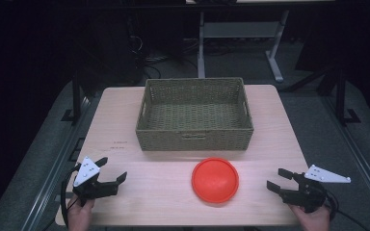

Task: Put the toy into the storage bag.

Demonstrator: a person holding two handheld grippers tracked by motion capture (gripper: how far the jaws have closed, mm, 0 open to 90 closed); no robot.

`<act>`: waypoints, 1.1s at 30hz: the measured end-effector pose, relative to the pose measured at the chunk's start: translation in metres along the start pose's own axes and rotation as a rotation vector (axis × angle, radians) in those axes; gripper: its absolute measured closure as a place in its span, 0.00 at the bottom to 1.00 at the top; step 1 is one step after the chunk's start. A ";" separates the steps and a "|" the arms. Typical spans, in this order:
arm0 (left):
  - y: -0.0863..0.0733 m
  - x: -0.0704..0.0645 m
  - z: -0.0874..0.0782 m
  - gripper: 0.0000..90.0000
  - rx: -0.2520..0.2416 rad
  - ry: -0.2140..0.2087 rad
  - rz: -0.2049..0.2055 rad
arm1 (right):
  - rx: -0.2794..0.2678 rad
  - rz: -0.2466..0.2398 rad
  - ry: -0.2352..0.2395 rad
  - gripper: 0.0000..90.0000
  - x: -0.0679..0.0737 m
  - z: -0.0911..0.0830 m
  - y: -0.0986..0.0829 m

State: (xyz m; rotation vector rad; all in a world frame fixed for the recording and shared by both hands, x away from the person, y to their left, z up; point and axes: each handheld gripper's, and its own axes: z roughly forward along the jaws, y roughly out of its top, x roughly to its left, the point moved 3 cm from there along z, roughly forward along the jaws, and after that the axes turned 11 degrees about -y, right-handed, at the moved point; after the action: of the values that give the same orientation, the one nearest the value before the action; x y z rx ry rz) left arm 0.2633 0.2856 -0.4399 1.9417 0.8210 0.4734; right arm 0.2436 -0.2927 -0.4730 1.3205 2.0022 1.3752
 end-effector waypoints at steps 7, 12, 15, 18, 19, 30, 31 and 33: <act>-0.002 -0.001 -0.001 0.14 -0.003 -0.005 -0.004 | 0.007 0.000 0.028 0.24 0.004 0.002 0.006; -0.002 -0.001 -0.001 0.14 -0.001 -0.005 0.002 | 0.044 -0.024 0.047 0.24 0.011 0.007 0.016; -0.001 -0.001 -0.001 0.14 0.000 -0.003 0.006 | 0.068 -0.039 0.063 0.24 0.017 0.012 0.023; -0.001 -0.001 -0.001 0.14 -0.001 -0.004 0.005 | 0.098 -0.054 0.068 0.24 0.021 0.017 0.029; -0.001 -0.001 -0.001 0.14 -0.002 -0.004 0.004 | 0.106 -0.060 0.068 0.24 0.022 0.019 0.031; -0.001 -0.001 -0.001 0.14 -0.001 -0.004 0.005 | 0.191 -0.091 0.101 0.23 0.034 0.035 0.054; -0.001 -0.001 -0.001 0.14 -0.001 -0.004 0.006 | 0.197 -0.094 0.108 0.23 0.035 0.037 0.056; -0.001 -0.001 -0.001 0.14 -0.001 -0.006 0.008 | 0.213 -0.099 0.111 0.23 0.036 0.040 0.059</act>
State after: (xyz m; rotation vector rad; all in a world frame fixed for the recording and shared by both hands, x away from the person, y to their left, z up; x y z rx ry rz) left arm 0.2616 0.2853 -0.4404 1.9453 0.8096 0.4728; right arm 0.2836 -0.2360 -0.4324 1.2360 2.3103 1.2434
